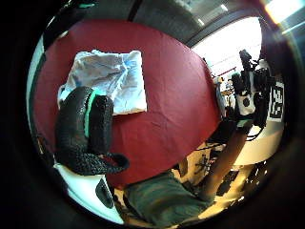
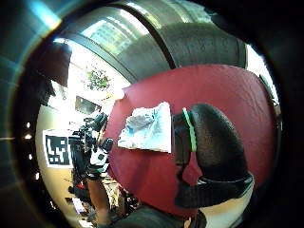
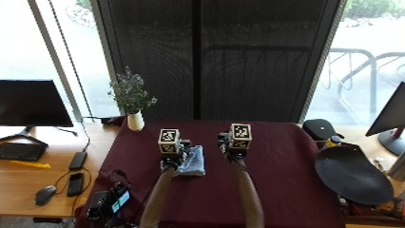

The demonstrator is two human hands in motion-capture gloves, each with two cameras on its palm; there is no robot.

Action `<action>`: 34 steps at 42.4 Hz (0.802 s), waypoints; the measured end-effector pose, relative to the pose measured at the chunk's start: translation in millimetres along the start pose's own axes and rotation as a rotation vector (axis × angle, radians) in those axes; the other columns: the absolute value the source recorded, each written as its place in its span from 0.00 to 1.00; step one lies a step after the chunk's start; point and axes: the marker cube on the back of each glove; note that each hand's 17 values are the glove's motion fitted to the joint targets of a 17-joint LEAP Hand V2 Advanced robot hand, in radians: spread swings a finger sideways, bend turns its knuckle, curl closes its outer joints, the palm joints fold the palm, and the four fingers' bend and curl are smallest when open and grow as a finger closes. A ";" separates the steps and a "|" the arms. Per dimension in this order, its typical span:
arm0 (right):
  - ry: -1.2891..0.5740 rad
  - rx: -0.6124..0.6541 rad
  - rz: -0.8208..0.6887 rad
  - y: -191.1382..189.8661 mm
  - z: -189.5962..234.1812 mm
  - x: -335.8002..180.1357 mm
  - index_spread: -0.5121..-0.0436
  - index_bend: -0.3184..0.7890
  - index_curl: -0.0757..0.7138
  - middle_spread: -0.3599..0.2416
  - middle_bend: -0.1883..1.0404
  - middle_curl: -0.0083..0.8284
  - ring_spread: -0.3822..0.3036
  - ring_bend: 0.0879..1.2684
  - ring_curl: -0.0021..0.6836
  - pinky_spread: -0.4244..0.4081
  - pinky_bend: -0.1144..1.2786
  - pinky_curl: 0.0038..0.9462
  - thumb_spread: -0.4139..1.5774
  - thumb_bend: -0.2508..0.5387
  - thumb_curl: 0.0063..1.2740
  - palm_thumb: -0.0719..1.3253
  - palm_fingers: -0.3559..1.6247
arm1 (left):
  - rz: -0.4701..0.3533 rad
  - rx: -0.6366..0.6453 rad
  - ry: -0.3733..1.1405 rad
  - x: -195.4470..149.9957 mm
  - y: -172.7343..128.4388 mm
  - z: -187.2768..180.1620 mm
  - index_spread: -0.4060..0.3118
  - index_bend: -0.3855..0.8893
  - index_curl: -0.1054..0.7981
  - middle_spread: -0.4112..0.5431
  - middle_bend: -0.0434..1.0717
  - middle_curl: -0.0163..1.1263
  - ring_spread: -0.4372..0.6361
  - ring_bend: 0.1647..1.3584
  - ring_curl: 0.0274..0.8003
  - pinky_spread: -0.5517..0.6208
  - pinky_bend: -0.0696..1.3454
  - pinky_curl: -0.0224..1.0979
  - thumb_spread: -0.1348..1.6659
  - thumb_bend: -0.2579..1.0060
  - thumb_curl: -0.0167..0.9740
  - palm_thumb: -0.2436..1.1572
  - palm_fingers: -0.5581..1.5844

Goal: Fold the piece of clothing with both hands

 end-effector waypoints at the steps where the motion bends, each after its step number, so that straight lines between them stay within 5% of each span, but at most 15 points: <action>1: -0.002 0.004 0.003 0.9 0.6 -0.3 0.33 0.43 0.54 0.59 0.28 0.38 0.76 0.09 0.46 0.86 0.42 0.41 0.90 0.30 0.28 0.45 0.29 | -0.001 -0.002 -0.001 0.4 0.0 0.9 0.39 0.41 0.44 0.32 0.24 0.40 0.47 0.34 0.41 0.73 0.29 0.34 0.83 0.20 0.29 0.44 0.47; 34: -0.064 0.039 0.001 5.4 -0.5 -5.2 0.30 0.46 0.58 0.63 0.27 0.32 0.78 0.09 0.44 0.85 0.45 0.39 0.90 0.31 0.26 0.45 0.27 | -0.006 -0.044 0.026 -12.0 0.8 8.1 0.39 0.40 0.44 0.32 0.22 0.40 0.47 0.33 0.41 0.74 0.28 0.35 0.81 0.19 0.31 0.46 0.47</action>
